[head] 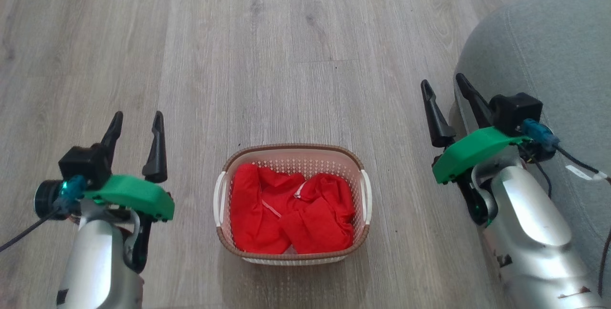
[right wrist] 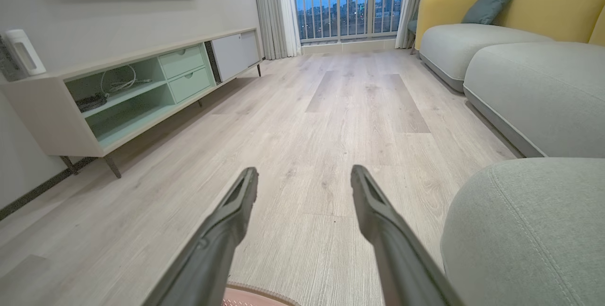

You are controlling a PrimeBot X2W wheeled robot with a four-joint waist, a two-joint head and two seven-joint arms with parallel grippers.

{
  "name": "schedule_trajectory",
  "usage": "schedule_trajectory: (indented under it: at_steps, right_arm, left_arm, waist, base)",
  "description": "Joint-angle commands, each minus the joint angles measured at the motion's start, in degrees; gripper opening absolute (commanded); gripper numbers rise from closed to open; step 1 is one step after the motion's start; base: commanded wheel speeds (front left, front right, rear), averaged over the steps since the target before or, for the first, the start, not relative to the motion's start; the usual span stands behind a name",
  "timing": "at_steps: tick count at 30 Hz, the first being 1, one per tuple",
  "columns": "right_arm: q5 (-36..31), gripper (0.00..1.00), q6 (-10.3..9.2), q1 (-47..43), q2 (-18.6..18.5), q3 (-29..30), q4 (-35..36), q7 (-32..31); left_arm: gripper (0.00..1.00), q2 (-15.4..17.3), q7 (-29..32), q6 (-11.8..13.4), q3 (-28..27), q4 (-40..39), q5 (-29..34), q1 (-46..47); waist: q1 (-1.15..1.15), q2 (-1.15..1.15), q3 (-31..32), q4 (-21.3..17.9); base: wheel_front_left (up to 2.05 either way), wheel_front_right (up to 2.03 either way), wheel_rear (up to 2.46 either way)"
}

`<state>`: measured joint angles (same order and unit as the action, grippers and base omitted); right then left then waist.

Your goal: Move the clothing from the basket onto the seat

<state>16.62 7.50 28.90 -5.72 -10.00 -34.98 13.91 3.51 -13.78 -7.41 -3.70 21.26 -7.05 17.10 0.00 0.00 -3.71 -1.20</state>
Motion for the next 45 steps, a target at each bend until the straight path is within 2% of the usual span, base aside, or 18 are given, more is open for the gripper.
schedule_trajectory:
  at_steps: [1,15,25,36,45]
  right_arm:
    - [-1.94,1.00,-0.01,3.04,-0.02,-1.09,1.10,0.98]
    - [-4.23,1.00,-0.01,1.96,1.00,3.69,0.20,1.08]
    - [-5.02,1.00,-0.01,2.36,1.71,4.43,1.19,1.08]
    - [-6.14,1.00,-0.01,6.11,2.08,6.22,6.62,1.08]
    - [-7.31,1.00,-0.01,11.23,2.33,10.65,12.77,1.08]
  left_arm:
    - [1.00,1.05,-1.11,-0.07,-1.87,-1.55,1.91,3.43]
    - [1.00,0.31,-1.22,-0.07,-4.00,1.02,2.36,3.11]
    - [1.00,-0.16,-1.22,-0.07,-3.63,1.93,2.19,3.38]
    - [1.00,-0.41,-1.22,-0.07,2.19,2.92,0.01,6.51]
    - [1.00,-0.58,-1.22,-0.07,6.65,3.61,-2.06,11.91]
  waist:
    - [0.00,0.00,0.01,-0.03]
    - [0.00,0.00,0.29,-0.18]
    - [0.00,0.00,-1.07,-0.44]
    - [0.00,0.00,-10.84,-0.69]
    - [0.00,0.00,-23.92,-1.09]
  base:
    - [0.00,0.00,0.00]
    - [0.00,0.00,0.00]
    - [0.00,0.00,0.00]
    - [0.00,0.00,0.00]
    - [0.00,0.00,0.00]
